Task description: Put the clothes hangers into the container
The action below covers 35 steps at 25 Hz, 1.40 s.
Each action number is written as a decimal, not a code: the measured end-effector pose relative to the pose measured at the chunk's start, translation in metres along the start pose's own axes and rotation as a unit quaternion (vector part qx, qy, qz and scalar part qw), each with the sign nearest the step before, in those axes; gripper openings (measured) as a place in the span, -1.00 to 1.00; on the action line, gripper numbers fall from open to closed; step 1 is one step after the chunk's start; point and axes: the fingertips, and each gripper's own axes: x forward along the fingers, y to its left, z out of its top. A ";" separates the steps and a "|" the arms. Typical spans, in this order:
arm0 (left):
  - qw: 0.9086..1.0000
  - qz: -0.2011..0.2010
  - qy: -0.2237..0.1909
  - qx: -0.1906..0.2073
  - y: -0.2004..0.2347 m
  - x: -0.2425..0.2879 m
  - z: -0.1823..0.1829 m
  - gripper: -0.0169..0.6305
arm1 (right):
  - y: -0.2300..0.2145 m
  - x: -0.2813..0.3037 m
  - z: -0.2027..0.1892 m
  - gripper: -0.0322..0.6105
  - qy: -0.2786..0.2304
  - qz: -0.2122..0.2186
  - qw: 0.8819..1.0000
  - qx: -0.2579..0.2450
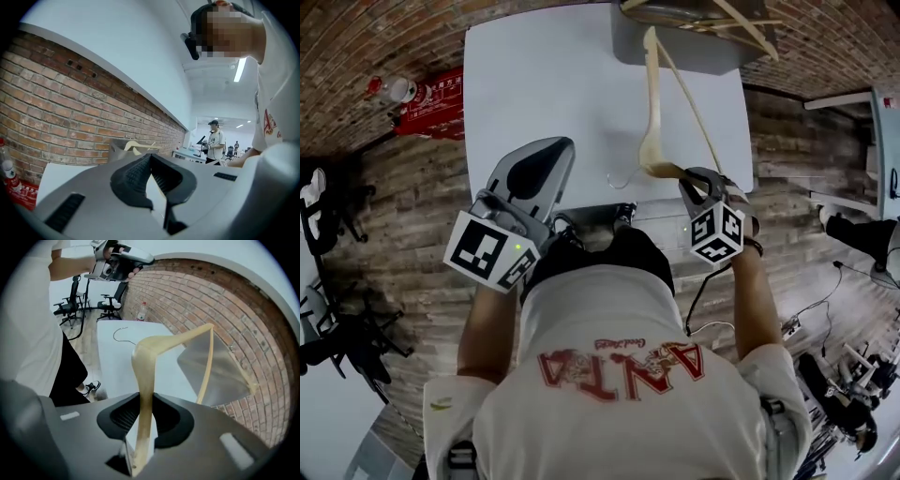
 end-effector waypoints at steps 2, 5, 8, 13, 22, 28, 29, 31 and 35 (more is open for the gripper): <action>1.000 -0.001 -0.012 0.006 0.001 -0.010 0.009 -0.92 | -0.010 -0.013 0.017 -0.64 -0.014 -0.026 1.000 0.006; 1.000 -0.009 -0.027 0.013 0.000 -0.022 0.021 -0.92 | -0.025 -0.030 0.037 -0.64 -0.029 -0.055 0.998 0.018; 0.999 -0.015 -0.040 0.016 -0.003 -0.034 0.030 -0.92 | -0.039 -0.049 0.056 -0.64 -0.051 -0.073 0.995 0.038; 0.998 -0.014 -0.058 0.017 0.002 -0.052 0.040 -0.92 | -0.060 -0.076 0.086 -0.64 -0.087 -0.083 0.991 0.058; 0.997 -0.016 -0.073 0.026 0.007 -0.050 0.054 -0.92 | -0.137 -0.103 0.101 -0.64 -0.068 -0.144 0.987 0.022; 0.996 -0.001 -0.081 0.029 0.001 -0.014 0.068 -0.92 | -0.211 -0.111 0.086 -0.63 -0.076 -0.156 0.984 0.032; 0.996 0.002 -0.081 0.030 0.001 -0.006 0.070 -0.92 | -0.222 -0.109 0.083 -0.64 -0.073 -0.155 0.985 0.028; 0.996 0.012 -0.084 0.032 0.001 0.008 0.075 -0.92 | -0.242 -0.102 0.078 -0.63 -0.061 -0.145 0.987 0.010; 0.995 0.024 -0.087 0.030 -0.001 0.035 0.076 -0.92 | -0.269 -0.088 0.066 -0.63 -0.031 -0.102 0.994 -0.034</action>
